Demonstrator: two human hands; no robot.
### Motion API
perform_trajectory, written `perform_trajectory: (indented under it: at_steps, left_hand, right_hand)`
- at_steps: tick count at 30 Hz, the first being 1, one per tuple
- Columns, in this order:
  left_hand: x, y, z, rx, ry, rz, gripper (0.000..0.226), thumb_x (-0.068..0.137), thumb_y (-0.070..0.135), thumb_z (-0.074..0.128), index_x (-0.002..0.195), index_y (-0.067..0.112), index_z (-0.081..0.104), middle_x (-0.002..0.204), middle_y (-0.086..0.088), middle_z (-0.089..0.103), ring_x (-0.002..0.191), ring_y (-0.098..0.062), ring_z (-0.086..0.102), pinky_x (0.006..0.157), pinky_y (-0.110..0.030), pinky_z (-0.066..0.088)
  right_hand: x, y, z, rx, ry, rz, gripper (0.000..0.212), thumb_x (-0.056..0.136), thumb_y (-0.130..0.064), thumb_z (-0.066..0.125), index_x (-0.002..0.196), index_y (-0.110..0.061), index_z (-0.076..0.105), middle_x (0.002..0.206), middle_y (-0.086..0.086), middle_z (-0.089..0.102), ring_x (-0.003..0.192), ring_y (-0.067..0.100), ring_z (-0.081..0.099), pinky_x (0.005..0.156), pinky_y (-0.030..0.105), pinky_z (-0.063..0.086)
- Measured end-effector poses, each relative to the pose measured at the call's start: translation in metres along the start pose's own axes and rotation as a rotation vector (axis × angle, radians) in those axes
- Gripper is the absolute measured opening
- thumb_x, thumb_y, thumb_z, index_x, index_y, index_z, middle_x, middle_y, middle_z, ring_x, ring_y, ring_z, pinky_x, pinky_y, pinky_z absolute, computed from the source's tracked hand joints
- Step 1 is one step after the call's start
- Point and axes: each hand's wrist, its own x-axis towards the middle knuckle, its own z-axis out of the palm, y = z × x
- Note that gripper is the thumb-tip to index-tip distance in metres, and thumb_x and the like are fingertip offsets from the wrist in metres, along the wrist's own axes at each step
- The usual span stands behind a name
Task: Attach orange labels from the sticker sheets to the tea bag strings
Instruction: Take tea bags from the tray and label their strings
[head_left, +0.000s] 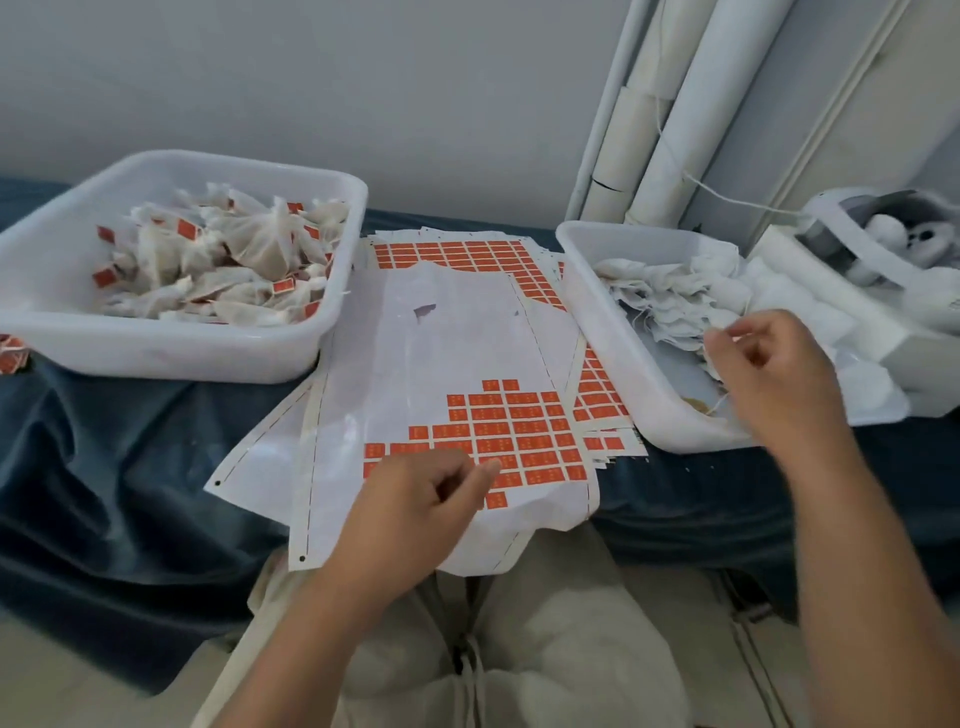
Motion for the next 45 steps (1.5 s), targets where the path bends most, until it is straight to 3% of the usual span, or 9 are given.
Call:
perform_trajectory:
  at_steps: [5, 9, 14, 19, 23, 30, 37, 41, 45]
  left_hand:
    - [-0.001, -0.003, 0.001, -0.095, 0.030, -0.011, 0.049, 0.088, 0.066, 0.052, 0.069, 0.023, 0.064, 0.078, 0.022, 0.074, 0.072, -0.005, 0.074, 0.066, -0.022, 0.060]
    - [0.000, -0.001, -0.005, -0.142, 0.036, -0.039, 0.053, 0.084, 0.071, 0.049, 0.066, 0.023, 0.062, 0.079, 0.027, 0.073, 0.075, -0.001, 0.074, 0.062, -0.010, 0.053]
    - [0.001, -0.003, -0.006, -0.162, 0.043, -0.068, 0.052, 0.082, 0.071, 0.049, 0.068, 0.023, 0.063, 0.080, 0.024, 0.074, 0.077, -0.001, 0.075, 0.062, -0.011, 0.054]
    - [0.001, -0.003, -0.003, -0.132, 0.026, -0.067, 0.054, 0.084, 0.070, 0.049, 0.066, 0.022, 0.062, 0.078, 0.024, 0.075, 0.079, 0.002, 0.075, 0.067, -0.015, 0.054]
    - [-0.001, 0.000, -0.002, -0.121, 0.019, -0.078, 0.053, 0.082, 0.073, 0.048, 0.063, 0.024, 0.060, 0.073, 0.021, 0.073, 0.079, 0.001, 0.074, 0.071, -0.017, 0.053]
    - [-0.002, 0.002, -0.003, -0.117, 0.001, -0.088, 0.051, 0.081, 0.072, 0.048, 0.061, 0.026, 0.059, 0.073, 0.020, 0.073, 0.081, -0.001, 0.075, 0.071, -0.019, 0.052]
    - [-0.003, 0.004, 0.000, -0.141, 0.018, -0.103, 0.051, 0.082, 0.071, 0.050, 0.070, 0.024, 0.065, 0.085, 0.020, 0.076, 0.087, -0.005, 0.075, 0.075, -0.028, 0.063]
    - [-0.006, 0.014, 0.000, -0.234, 0.066, -0.102, 0.038, 0.085, 0.067, 0.053, 0.107, 0.040, 0.067, 0.099, 0.023, 0.074, 0.092, -0.005, 0.074, 0.075, -0.028, 0.065]
    - [-0.008, 0.023, -0.005, -0.347, 0.107, -0.080, 0.047, 0.086, 0.067, 0.055, 0.127, 0.045, 0.058, 0.118, 0.029, 0.068, 0.109, 0.000, 0.070, 0.084, -0.021, 0.062]
  right_hand:
    - [0.087, 0.048, -0.017, -0.778, -0.334, 0.093, 0.038, 0.092, -0.038, 0.078, 0.124, -0.019, 0.072, 0.130, 0.010, 0.069, 0.117, 0.033, 0.063, 0.096, 0.040, 0.048]
    - [0.105, 0.067, -0.014, -1.000, -0.458, 0.325, 0.026, 0.095, -0.024, 0.072, 0.111, -0.004, 0.074, 0.107, 0.014, 0.067, 0.105, 0.034, 0.063, 0.095, 0.038, 0.051]
    - [0.101, 0.074, -0.027, -0.852, -0.353, 0.161, 0.030, 0.105, -0.014, 0.053, 0.079, -0.007, 0.066, 0.088, 0.016, 0.066, 0.088, 0.036, 0.061, 0.077, 0.040, 0.047]
    - [0.099, 0.075, -0.047, -0.702, -0.184, 0.053, 0.023, 0.106, -0.017, 0.042, 0.098, -0.014, 0.063, 0.100, 0.011, 0.069, 0.094, 0.036, 0.062, 0.086, 0.047, 0.053]
    - [0.090, 0.074, -0.048, -0.339, -0.134, 0.057, 0.018, 0.107, -0.019, 0.043, 0.096, -0.022, 0.057, 0.098, -0.010, 0.073, 0.089, 0.015, 0.073, 0.076, 0.040, 0.054]
    - [0.068, 0.039, -0.058, 0.134, 0.142, -0.112, 0.007, 0.102, -0.035, 0.046, 0.101, -0.035, 0.053, 0.087, -0.017, 0.076, 0.071, 0.004, 0.071, 0.068, 0.031, 0.053]
    - [0.027, -0.031, -0.053, 0.256, -0.022, -0.341, 0.013, 0.104, -0.032, 0.053, 0.096, -0.041, 0.057, 0.090, -0.008, 0.077, 0.076, 0.009, 0.072, 0.071, 0.019, 0.057]
    - [-0.001, -0.055, -0.037, 0.345, -0.110, -0.420, 0.015, 0.106, -0.027, 0.052, 0.099, -0.040, 0.057, 0.090, -0.005, 0.075, 0.082, 0.013, 0.072, 0.075, 0.021, 0.058]
    - [-0.032, -0.078, -0.016, 0.420, -0.305, -0.442, 0.016, 0.103, -0.028, 0.053, 0.097, -0.042, 0.060, 0.091, -0.002, 0.075, 0.084, 0.014, 0.073, 0.076, 0.021, 0.058]
